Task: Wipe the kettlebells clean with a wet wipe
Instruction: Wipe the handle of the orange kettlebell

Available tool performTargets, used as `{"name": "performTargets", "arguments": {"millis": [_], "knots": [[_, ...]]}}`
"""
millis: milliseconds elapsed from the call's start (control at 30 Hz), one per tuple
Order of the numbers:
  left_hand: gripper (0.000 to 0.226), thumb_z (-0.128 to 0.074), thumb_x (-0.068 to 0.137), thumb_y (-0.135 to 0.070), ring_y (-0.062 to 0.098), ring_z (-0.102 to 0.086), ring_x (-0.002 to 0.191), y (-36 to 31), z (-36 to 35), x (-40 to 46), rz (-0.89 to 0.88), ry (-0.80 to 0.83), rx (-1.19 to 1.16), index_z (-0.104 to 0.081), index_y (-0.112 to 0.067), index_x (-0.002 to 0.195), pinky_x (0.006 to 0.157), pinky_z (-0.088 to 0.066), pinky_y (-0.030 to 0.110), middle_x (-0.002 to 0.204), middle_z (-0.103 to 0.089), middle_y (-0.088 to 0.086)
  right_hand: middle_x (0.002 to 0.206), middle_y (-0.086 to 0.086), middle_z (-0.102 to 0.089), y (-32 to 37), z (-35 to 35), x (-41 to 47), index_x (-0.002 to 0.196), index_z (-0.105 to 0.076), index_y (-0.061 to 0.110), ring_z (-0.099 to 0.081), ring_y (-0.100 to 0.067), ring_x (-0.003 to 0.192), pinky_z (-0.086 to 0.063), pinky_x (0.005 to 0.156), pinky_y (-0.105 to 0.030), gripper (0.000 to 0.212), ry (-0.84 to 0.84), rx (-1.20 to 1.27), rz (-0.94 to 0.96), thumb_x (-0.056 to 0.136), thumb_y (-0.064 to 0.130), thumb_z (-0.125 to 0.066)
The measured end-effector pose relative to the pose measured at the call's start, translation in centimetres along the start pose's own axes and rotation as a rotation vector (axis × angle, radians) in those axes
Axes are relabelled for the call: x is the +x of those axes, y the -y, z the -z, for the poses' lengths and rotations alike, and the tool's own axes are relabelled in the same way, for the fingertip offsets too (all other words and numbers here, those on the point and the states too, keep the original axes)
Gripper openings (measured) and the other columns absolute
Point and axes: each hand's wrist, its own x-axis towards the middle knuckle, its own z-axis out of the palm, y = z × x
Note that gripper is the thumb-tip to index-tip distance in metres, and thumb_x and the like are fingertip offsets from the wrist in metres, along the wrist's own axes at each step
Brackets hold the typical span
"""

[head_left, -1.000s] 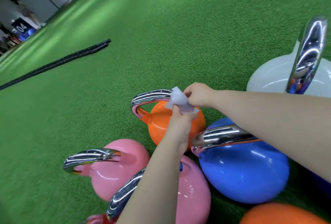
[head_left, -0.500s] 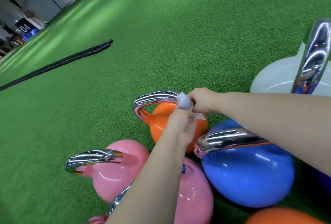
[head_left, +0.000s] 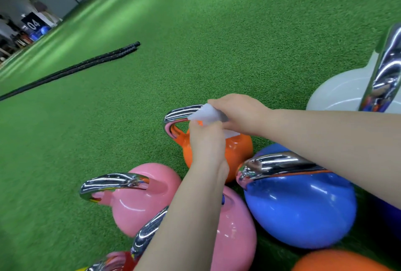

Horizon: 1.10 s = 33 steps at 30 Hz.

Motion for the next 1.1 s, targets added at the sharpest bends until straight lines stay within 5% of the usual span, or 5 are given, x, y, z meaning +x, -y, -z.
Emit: {"name": "performTargets", "arguments": {"millis": [300, 433, 733, 933, 1100], "knots": [[0.030, -0.040, 0.086, 0.010, 0.007, -0.049, 0.060, 2.3, -1.3, 2.9, 0.260, 0.135, -0.036, -0.051, -0.012, 0.103, 0.057, -0.037, 0.021, 0.074, -0.055, 0.000, 0.144, -0.005, -0.042, -0.1, -0.7, -0.1, 0.148, -0.019, 0.025, -0.045, -0.024, 0.127, -0.038, 0.098, -0.029, 0.084, 0.122, 0.224, -0.158, 0.078, 0.011, -0.062], [0.017, -0.046, 0.091, 0.000, 0.011, -0.049, 0.062, 4.0, -1.6, 4.4, 0.273, 0.133, 0.044, -0.052, -0.015, 0.096, 0.061, -0.038, 0.024, 0.074, -0.056, 0.001, 0.121, -0.007, -0.057, -1.0, -1.4, -0.2, 0.124, -0.046, 0.018, -0.055, -0.028, 0.110, -0.045, 0.081, -0.030, 0.051, 0.129, 0.179, -0.250, 0.077, 0.019, -0.066], [0.025, -0.076, 0.069, 0.000, 0.019, -0.061, 0.082, 7.2, -1.5, 6.2, -0.005, -0.025, 0.448, -0.063, -0.011, 0.088, 0.079, -0.052, 0.032, 0.094, -0.068, 0.007, 0.116, -0.010, -0.055, -1.8, -1.2, -0.7, 0.113, -0.048, 0.009, -0.056, -0.029, 0.104, -0.039, 0.070, -0.030, 0.041, 0.317, 0.006, -0.465, 0.080, 0.022, -0.069], [0.028, -0.077, 0.069, -0.002, 0.010, -0.054, 0.067, 6.9, -1.3, 5.9, -0.020, -0.053, 0.343, -0.056, -0.018, 0.062, 0.049, -0.043, 0.008, 0.067, -0.061, -0.006, 0.093, -0.013, -0.061, -0.7, -2.2, -0.7, 0.118, -0.056, 0.001, -0.055, -0.017, 0.077, -0.050, 0.059, -0.014, 0.035, 0.320, 0.162, -0.440, 0.087, 0.016, -0.060], [0.017, -0.071, 0.074, 0.002, 0.005, -0.055, 0.052, 5.0, -0.9, 5.1, 0.055, -0.034, 0.086, -0.062, -0.013, 0.073, 0.047, -0.046, 0.012, 0.064, -0.063, -0.003, 0.084, -0.004, -0.059, -1.2, -1.1, -0.3, 0.081, -0.050, 0.018, -0.055, -0.023, 0.079, -0.039, 0.064, -0.027, 0.030, 0.172, 0.342, -0.376, 0.071, 0.029, -0.077]]}}
